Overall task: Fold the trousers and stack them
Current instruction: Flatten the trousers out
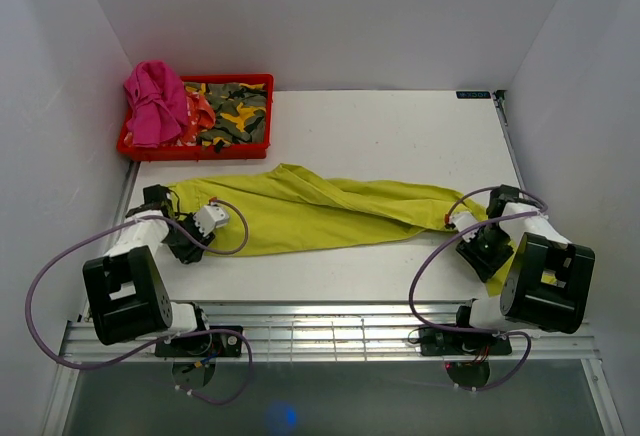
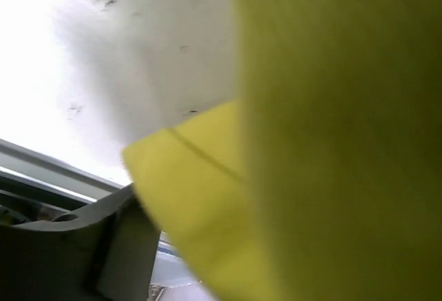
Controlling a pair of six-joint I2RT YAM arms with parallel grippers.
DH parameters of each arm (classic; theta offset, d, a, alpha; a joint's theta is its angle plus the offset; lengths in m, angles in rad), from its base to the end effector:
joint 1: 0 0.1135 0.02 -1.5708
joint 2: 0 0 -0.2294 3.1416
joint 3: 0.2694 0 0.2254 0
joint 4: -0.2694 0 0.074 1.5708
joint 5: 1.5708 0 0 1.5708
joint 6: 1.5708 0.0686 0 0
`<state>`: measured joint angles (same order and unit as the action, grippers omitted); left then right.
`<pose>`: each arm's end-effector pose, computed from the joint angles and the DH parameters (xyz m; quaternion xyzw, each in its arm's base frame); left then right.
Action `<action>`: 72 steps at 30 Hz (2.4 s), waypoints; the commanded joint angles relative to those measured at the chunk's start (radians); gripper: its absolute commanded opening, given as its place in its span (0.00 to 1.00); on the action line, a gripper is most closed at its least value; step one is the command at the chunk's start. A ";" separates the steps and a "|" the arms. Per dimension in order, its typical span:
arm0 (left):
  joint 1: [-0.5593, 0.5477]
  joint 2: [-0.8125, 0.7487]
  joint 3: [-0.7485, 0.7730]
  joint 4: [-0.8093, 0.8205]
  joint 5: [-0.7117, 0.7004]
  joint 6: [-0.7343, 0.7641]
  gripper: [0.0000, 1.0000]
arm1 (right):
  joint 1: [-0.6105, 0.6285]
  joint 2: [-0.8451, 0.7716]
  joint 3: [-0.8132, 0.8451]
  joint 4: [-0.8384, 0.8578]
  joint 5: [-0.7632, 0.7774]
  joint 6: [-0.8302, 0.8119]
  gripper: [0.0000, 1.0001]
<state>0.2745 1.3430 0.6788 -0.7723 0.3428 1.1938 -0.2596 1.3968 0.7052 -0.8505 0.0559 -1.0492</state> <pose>0.1938 0.0306 0.1129 0.4464 0.8760 -0.0820 0.1631 0.1826 -0.0525 0.1046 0.3841 -0.9228 0.0309 0.0056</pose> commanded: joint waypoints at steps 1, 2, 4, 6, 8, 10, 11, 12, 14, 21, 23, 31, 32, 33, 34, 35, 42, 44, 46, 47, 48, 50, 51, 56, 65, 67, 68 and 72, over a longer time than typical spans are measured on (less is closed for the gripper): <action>-0.006 0.039 0.002 0.071 -0.004 -0.016 0.43 | 0.000 -0.007 -0.022 0.067 0.024 0.006 0.49; -0.005 0.042 0.004 0.071 -0.004 -0.020 0.29 | -0.001 -0.016 -0.023 0.059 0.024 0.005 0.37; -0.006 0.035 0.019 0.050 -0.001 -0.022 0.18 | -0.001 -0.051 0.006 0.032 0.018 -0.005 0.26; -0.005 0.009 0.037 0.015 0.005 -0.025 0.02 | -0.004 -0.079 0.042 -0.028 0.002 -0.018 0.09; -0.001 -0.014 0.083 -0.013 0.019 -0.045 0.00 | -0.015 -0.117 0.113 -0.073 -0.013 -0.031 0.08; 0.014 -0.044 0.155 -0.079 0.067 -0.063 0.00 | -0.027 -0.143 0.164 -0.136 -0.024 -0.060 0.08; 0.022 -0.050 0.183 -0.096 0.088 -0.074 0.00 | -0.044 -0.148 0.210 -0.156 -0.033 -0.072 0.08; 0.043 -0.054 0.214 -0.134 0.110 -0.083 0.00 | -0.053 -0.154 0.230 -0.188 -0.036 -0.101 0.08; 0.069 -0.059 0.303 -0.159 0.176 -0.123 0.00 | -0.079 -0.157 0.264 -0.211 -0.033 -0.127 0.08; 0.127 -0.059 0.455 -0.190 0.283 -0.220 0.00 | -0.165 -0.122 0.390 -0.269 -0.045 -0.215 0.08; 0.143 -0.061 0.482 -0.196 0.311 -0.230 0.00 | -0.194 -0.104 0.471 -0.292 -0.086 -0.229 0.08; 0.131 -0.061 0.361 -0.294 0.306 -0.048 0.20 | -0.199 0.088 0.640 -0.321 -0.159 -0.157 0.08; 0.126 -0.065 0.343 -0.297 0.299 -0.034 0.23 | -0.188 0.114 0.666 -0.321 -0.160 -0.143 0.08; 0.109 -0.079 0.323 -0.294 0.283 -0.025 0.31 | -0.182 0.160 0.678 -0.315 -0.163 -0.115 0.08; 0.100 -0.087 0.289 -0.288 0.280 -0.017 0.34 | -0.172 0.183 0.694 -0.312 -0.169 -0.101 0.08; 0.094 -0.094 0.277 -0.282 0.282 -0.017 0.37 | -0.164 0.208 0.721 -0.306 -0.169 -0.088 0.08; 0.012 -0.087 0.266 -0.145 0.265 -0.203 0.45 | -0.145 0.369 0.916 -0.340 -0.189 -0.014 0.08; 0.011 -0.026 0.324 -0.174 0.300 -0.224 0.46 | -0.145 0.370 0.941 -0.352 -0.189 -0.014 0.08; 0.006 -0.002 0.335 -0.205 0.312 -0.218 0.50 | -0.145 0.363 0.953 -0.352 -0.189 -0.024 0.08; 0.002 0.011 0.329 -0.205 0.305 -0.211 0.50 | -0.145 0.361 0.952 -0.348 -0.189 -0.028 0.08; -0.011 0.016 0.324 -0.193 0.294 -0.208 0.50 | -0.147 0.355 0.949 -0.341 -0.189 -0.031 0.08; -0.012 0.028 0.326 -0.165 0.282 -0.236 0.53 | -0.145 0.349 0.935 -0.334 -0.192 -0.035 0.08; -0.012 0.047 0.347 -0.154 0.286 -0.273 0.54 | -0.142 0.343 0.929 -0.335 -0.192 -0.037 0.08; -0.023 0.068 0.395 -0.246 0.348 -0.237 0.55 | -0.141 0.311 0.820 -0.335 -0.134 -0.072 0.15; -0.138 -0.018 0.156 -0.148 0.147 -0.132 0.54 | -0.119 0.398 0.783 -0.183 -0.011 0.018 0.10; -0.146 -0.004 0.156 -0.114 0.140 -0.152 0.54 | -0.110 0.464 0.847 -0.190 -0.005 0.038 0.08; -0.147 0.011 0.163 -0.105 0.137 -0.160 0.54 | -0.107 0.481 0.852 -0.197 0.024 0.032 0.08; -0.155 0.037 0.171 -0.055 0.131 -0.198 0.55 | -0.104 0.475 0.739 -0.095 0.148 -0.024 0.10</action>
<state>0.1287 1.3712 0.8295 -0.8951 0.4816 1.0191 -0.3695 1.8931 1.4940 -1.0061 0.1028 -1.0439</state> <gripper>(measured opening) 0.547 0.095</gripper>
